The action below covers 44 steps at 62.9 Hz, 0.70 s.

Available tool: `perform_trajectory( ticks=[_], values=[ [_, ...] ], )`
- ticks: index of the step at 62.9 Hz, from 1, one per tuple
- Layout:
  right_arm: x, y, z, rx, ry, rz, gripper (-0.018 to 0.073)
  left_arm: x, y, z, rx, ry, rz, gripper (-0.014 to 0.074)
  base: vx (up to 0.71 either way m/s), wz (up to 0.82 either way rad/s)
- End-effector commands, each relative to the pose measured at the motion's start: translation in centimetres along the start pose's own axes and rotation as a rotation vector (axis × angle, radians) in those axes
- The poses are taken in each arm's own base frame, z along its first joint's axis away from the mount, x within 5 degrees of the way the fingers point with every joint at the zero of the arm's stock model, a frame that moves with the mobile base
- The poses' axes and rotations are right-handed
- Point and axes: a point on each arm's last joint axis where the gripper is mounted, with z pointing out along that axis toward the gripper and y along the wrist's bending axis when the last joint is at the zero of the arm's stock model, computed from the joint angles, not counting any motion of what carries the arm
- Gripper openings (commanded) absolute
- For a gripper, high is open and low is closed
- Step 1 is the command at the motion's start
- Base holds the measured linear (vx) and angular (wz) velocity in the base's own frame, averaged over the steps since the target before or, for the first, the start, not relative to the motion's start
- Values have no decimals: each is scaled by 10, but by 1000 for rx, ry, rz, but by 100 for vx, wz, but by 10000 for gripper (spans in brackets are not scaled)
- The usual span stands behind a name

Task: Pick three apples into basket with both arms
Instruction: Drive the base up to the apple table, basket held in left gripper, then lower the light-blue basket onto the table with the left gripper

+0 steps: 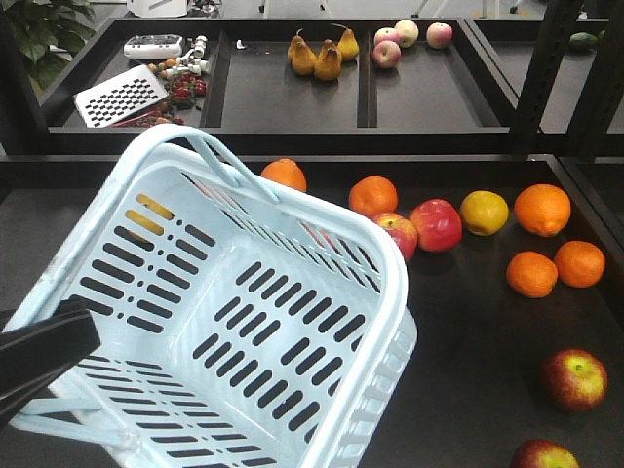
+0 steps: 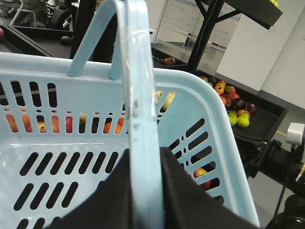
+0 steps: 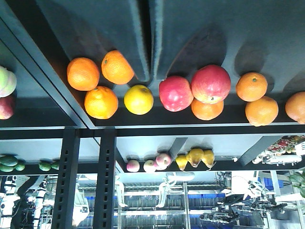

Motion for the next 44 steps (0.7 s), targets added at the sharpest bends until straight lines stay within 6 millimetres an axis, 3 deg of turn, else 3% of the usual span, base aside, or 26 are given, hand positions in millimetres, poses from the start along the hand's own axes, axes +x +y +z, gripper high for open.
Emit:
perform_trajectory(
  ticks=[1, 26, 35, 44],
  values=[
    [-3, 1, 0, -8, -74, -10, -4, -8, 0, -1, -37, -13, 44, -6, 0, 0],
    [-3, 1, 0, -8, -74, -10, -4, -6, -4, 1, 31, 7, 15, -6, 0, 0],
    [-3, 1, 0, -8, -74, -10, -4, -5, 2, 12, 48, 64, 40, -6, 0, 0],
    [-3, 1, 0, -8, -74, -10, -4, -22, 11, 30, 70, 106, 115, -6, 0, 0]
  ],
)
